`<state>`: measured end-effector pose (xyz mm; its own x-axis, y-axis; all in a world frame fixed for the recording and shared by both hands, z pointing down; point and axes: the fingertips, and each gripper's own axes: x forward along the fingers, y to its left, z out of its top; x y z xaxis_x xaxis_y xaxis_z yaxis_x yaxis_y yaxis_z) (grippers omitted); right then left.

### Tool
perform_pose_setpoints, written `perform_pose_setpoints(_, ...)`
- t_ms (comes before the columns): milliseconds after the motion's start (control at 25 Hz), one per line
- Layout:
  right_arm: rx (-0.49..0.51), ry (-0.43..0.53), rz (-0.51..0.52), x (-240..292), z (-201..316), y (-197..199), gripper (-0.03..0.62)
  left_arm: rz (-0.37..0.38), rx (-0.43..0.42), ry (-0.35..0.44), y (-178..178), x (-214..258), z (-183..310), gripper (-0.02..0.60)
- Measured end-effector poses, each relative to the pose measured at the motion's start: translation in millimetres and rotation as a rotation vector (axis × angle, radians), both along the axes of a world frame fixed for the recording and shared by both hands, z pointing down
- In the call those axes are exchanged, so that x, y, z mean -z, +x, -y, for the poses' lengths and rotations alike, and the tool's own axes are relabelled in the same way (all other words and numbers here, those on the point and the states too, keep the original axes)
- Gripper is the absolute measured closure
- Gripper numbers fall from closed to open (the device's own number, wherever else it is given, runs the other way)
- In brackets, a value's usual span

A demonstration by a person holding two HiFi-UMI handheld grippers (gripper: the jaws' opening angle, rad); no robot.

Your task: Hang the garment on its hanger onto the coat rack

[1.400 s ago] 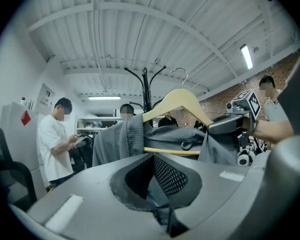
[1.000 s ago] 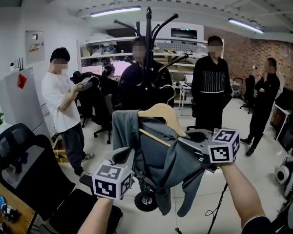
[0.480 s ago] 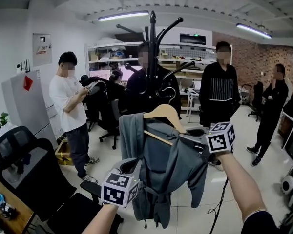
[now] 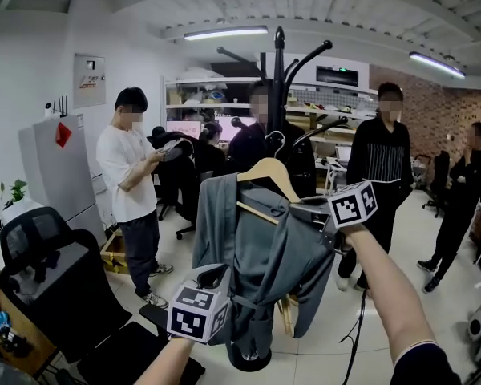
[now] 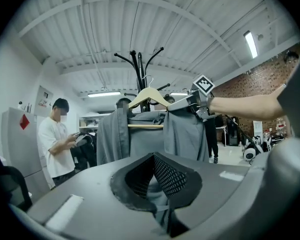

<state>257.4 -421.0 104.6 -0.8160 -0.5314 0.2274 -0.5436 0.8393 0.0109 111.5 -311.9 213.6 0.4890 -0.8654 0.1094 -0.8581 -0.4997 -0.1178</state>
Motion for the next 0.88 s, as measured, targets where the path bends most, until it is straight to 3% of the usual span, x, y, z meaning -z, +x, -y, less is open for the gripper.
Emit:
perform_pose_setpoints(480,-0.042,-0.086,-0.044,-38,49,-9,0.510,-0.014,-0.015,-0.035,-10,-17,12,0.595)
perform_pose_setpoints(880,-0.041,-0.136,-0.051,-60,53,1,0.511,-0.033,-0.047,-0.064,-2,-31,14,0.595)
